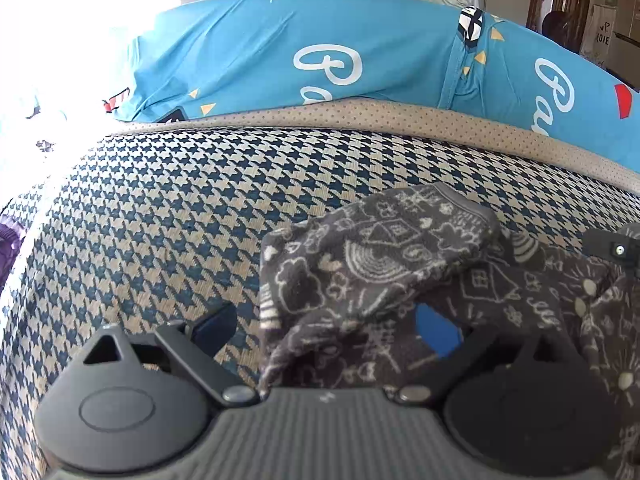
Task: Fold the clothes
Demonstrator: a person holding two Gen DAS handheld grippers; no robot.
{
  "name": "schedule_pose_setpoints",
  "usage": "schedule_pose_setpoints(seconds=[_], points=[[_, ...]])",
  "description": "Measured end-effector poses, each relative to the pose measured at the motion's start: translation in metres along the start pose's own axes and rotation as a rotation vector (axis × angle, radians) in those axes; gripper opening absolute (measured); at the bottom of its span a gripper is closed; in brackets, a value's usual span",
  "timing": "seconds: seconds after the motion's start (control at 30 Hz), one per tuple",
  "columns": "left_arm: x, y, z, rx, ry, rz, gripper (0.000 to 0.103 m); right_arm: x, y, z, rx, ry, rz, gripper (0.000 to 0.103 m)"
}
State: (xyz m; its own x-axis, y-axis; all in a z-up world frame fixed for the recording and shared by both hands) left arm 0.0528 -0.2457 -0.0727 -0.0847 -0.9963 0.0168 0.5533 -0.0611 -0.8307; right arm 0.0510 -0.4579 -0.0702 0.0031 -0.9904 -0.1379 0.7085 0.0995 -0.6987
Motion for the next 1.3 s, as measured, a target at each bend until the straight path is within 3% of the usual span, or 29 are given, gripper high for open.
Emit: schedule_pose_setpoints(seconds=[0.17, 0.23, 0.43, 0.57, 0.67, 0.8, 0.93, 1.1, 1.2, 1.3], points=[[0.005, 0.006, 0.005, 0.021, 0.04, -0.027, 0.097, -0.011, 0.025, 0.001, -0.03, -0.052, -0.042, 0.06], [0.001, 0.013, 0.004, 0.002, 0.03, -0.012, 0.098, -0.013, 0.032, 0.001, -0.04, -0.055, -0.043, 0.067], [-0.009, 0.021, 0.003, -0.025, -0.018, -0.028, 0.097, -0.017, 0.057, -0.006, -0.101, -0.077, -0.054, 0.075], [-0.009, 0.02, 0.002, -0.03, -0.021, -0.044, 0.089, -0.024, 0.068, -0.009, -0.109, -0.138, -0.086, 0.08], [-0.009, 0.02, 0.001, -0.026, -0.019, -0.042, 0.086, -0.029, 0.068, -0.007, -0.1, -0.172, -0.111, 0.068], [-0.013, 0.019, 0.001, -0.029, -0.05, -0.049, 0.071, -0.029, 0.066, -0.004, -0.079, -0.183, -0.142, 0.025], [-0.028, 0.017, 0.003, -0.019, -0.087, 0.007, 0.064, -0.033, 0.061, 0.001, -0.054, -0.184, -0.147, 0.005], [-0.054, 0.013, 0.008, -0.011, -0.15, 0.088, 0.064, -0.041, 0.044, 0.024, 0.048, -0.136, -0.141, 0.004], [-0.064, 0.012, 0.009, -0.011, -0.179, 0.104, 0.073, -0.055, 0.028, 0.043, 0.137, -0.09, -0.057, 0.003], [-0.069, 0.01, 0.01, -0.007, -0.196, 0.099, 0.075, -0.08, 0.011, 0.059, 0.205, -0.111, -0.009, 0.003]])
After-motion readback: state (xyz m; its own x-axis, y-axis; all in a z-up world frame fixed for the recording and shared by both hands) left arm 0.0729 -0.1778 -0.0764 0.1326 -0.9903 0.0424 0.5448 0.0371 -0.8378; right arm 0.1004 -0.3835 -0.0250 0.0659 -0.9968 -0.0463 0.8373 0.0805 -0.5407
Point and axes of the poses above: each gripper's, at about its wrist camera, not at the fingertips, and y roughly the way its jaws point, x to its right, z to its top, the point moved 10 cm from there along y, roughly the way its jaws point, and after that the axes turned 5 degrees about -x, right-handed, at the moved point
